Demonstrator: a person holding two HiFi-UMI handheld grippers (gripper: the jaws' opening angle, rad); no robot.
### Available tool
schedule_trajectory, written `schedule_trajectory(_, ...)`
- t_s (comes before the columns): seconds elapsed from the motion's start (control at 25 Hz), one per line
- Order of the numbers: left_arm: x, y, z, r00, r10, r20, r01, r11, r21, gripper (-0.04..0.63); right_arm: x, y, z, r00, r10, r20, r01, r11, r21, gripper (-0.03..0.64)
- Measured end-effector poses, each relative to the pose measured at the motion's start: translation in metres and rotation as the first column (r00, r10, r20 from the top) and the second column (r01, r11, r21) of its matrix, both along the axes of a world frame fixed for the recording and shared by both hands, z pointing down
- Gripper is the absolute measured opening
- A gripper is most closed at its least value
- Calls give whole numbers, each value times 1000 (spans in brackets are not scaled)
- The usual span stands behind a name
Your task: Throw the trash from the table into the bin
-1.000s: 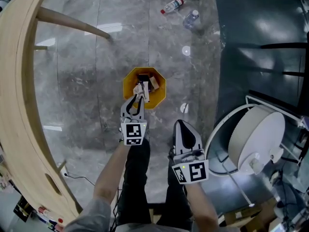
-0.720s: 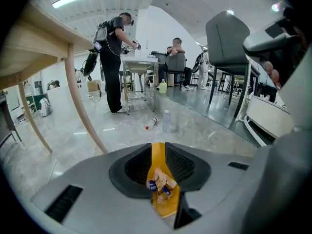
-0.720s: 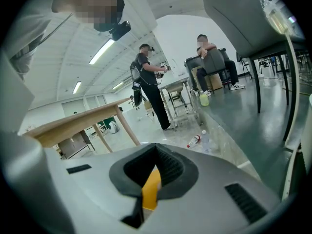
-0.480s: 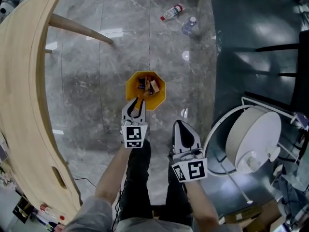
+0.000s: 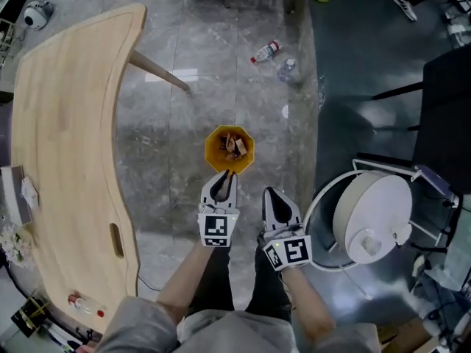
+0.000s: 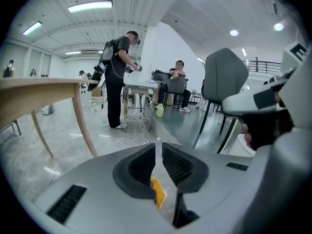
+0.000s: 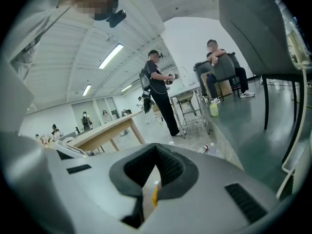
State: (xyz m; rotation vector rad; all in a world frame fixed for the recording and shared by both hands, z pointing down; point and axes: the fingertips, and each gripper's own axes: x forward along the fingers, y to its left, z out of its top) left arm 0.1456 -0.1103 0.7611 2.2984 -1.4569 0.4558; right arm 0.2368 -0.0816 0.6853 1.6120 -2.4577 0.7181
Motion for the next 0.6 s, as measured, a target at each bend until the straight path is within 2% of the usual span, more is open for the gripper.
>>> schedule_trajectory(0.16,4,7,-44,1000,-9,-14,9,999,37,51,-1,8,-28,1000,-13,4,13,1000,19,3)
schedule_trajectory(0.6,7,14,-121,1000,-13,-18,15,994,111,51,1,11,-95,1000,-16,26,13,995,97,3)
